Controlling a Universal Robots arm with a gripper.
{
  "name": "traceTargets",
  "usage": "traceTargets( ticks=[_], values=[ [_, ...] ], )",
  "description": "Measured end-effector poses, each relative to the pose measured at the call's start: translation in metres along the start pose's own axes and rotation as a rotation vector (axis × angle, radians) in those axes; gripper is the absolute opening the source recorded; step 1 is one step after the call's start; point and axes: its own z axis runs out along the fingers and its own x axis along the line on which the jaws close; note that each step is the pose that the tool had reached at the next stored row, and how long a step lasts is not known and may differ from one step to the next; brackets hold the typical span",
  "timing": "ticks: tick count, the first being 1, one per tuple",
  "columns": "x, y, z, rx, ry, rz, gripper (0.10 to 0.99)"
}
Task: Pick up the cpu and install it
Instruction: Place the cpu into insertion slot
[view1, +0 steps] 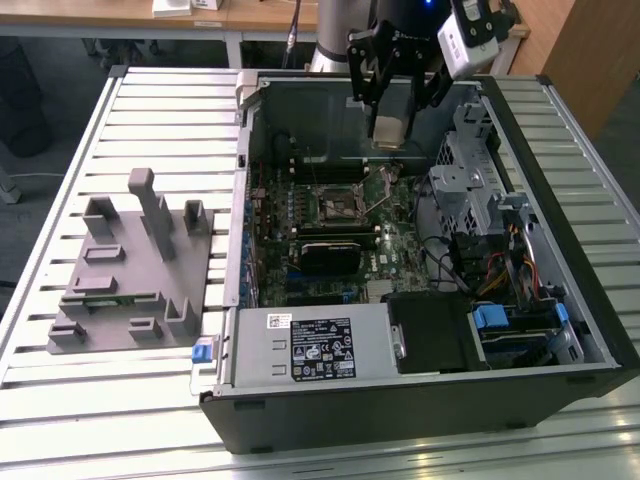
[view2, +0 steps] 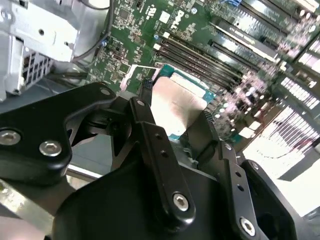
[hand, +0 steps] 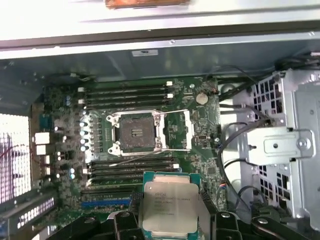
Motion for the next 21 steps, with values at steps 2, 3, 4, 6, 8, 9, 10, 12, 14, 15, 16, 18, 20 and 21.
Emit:
traceTargets(
  ticks=[2, 3, 4, 6, 8, 9, 10, 12, 14, 15, 16, 18, 20, 21],
  values=[
    [0.0, -0.0001, 0.0006, 0.0, -0.0022, 0.035, 0.533],
    [0.0, -0.0001, 0.0009, 0.0, -0.0033, 0.052, 0.533],
    [0.0, -0.0001, 0.0013, 0.0, -0.0044, 0.07, 0.533],
    [0.0, -0.0001, 0.0016, 0.0, -0.0065, 0.105, 0.533],
    [0.0, -0.0002, 0.0021, 0.0, -0.0088, 0.141, 0.533],
    [0.0, -0.0002, 0.0023, -0.001, -0.0098, 0.158, 0.533],
    [0.0, -0.0002, 0.0025, -0.001, -0.0108, 0.175, 0.533],
    [0.0, -0.0002, 0.0028, -0.001, -0.0128, 0.207, 0.533],
    [0.0001, -0.0002, 0.0033, -0.001, -0.0148, 0.239, 0.533],
    [0.0001, -0.0002, 0.0034, -0.001, -0.0157, 0.255, 0.533],
    [0.0003, -0.0003, 0.0036, -0.001, -0.0166, 0.269, 0.533],
    [0.0022, -0.0005, 0.0039, -0.001, -0.0178, 0.289, 0.533],
    [0.007, -0.0005, 0.0043, -0.001, -0.0184, 0.297, 0.533],
    [0.0095, -0.0005, 0.0045, -0.001, -0.0187, 0.3, 0.533]
  ],
)
